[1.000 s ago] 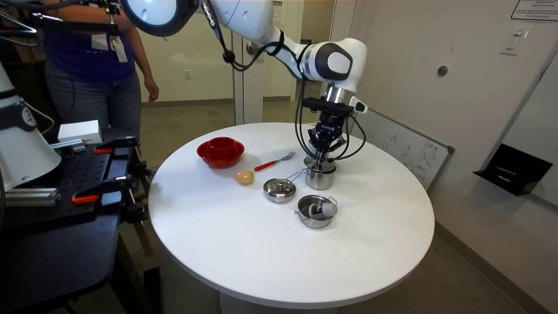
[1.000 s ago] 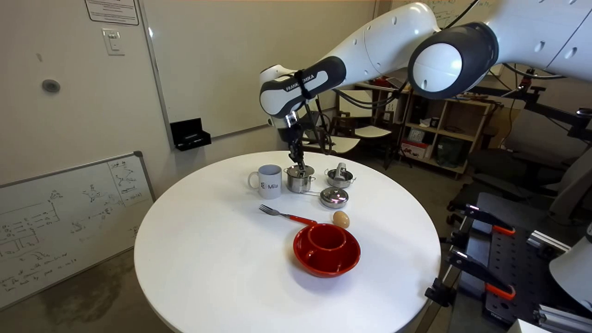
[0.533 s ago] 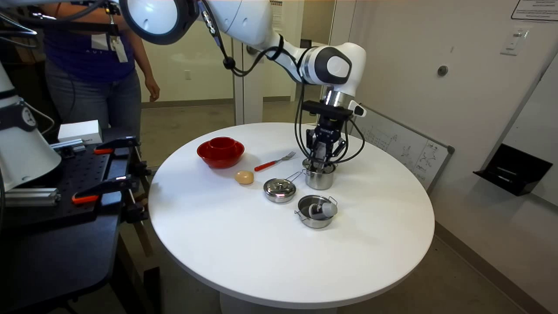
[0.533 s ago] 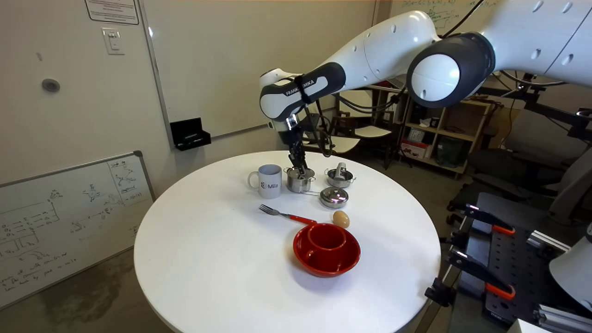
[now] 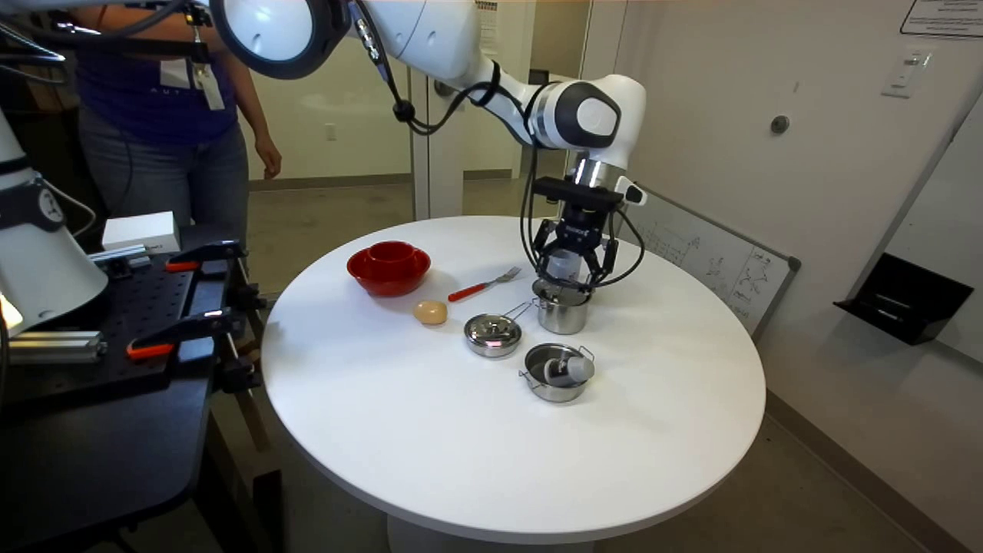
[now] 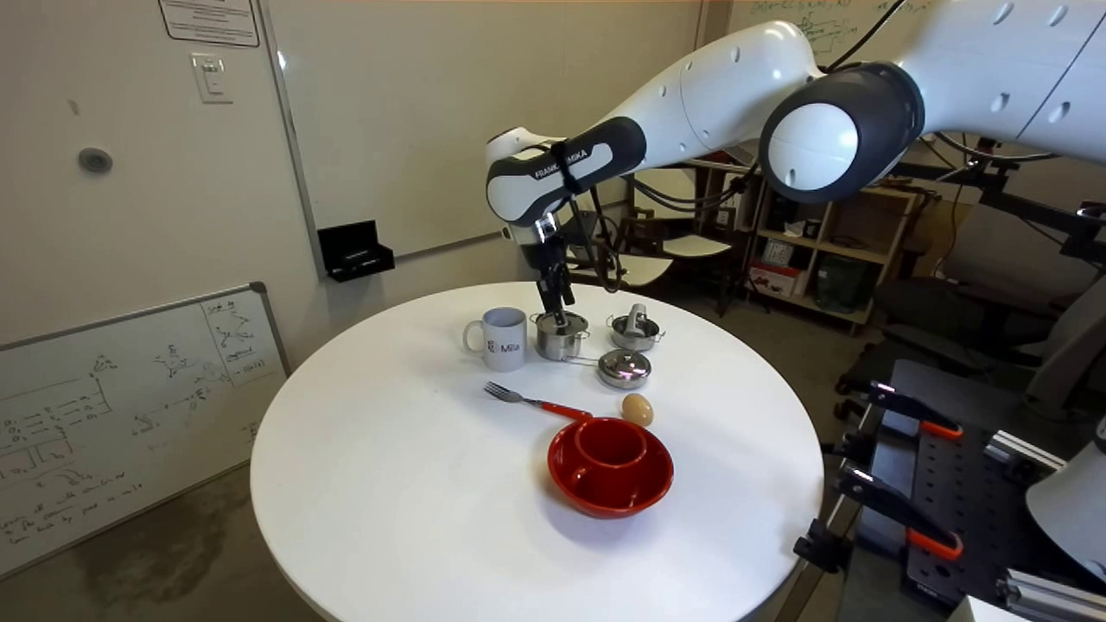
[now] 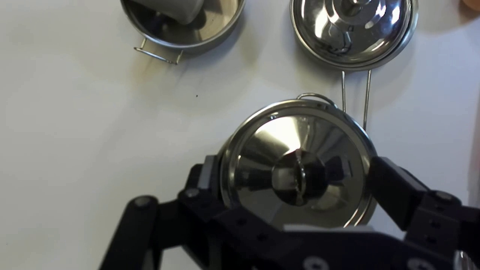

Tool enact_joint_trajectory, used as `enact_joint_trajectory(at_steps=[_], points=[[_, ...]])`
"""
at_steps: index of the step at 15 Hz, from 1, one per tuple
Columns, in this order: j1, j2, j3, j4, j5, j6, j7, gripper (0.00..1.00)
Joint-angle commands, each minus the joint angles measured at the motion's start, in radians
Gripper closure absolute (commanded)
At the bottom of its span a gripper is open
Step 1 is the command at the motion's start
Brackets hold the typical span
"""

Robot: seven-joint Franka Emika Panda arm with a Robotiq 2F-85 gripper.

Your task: Take the lid from the table and put it on the pot that is near the white cup

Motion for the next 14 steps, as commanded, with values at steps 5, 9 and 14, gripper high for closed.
enact_joint_trajectory(at_steps=[5,9,14], points=[[0.014,0.027,-0.029,0.061,-0.021,-0.015,0.007,0.0],[0.009,-0.013,-0.028,0.057,-0.009,-0.003,-0.007,0.0],[-0.004,-0.035,-0.017,0.07,0.004,0.007,0.0,0.0]])
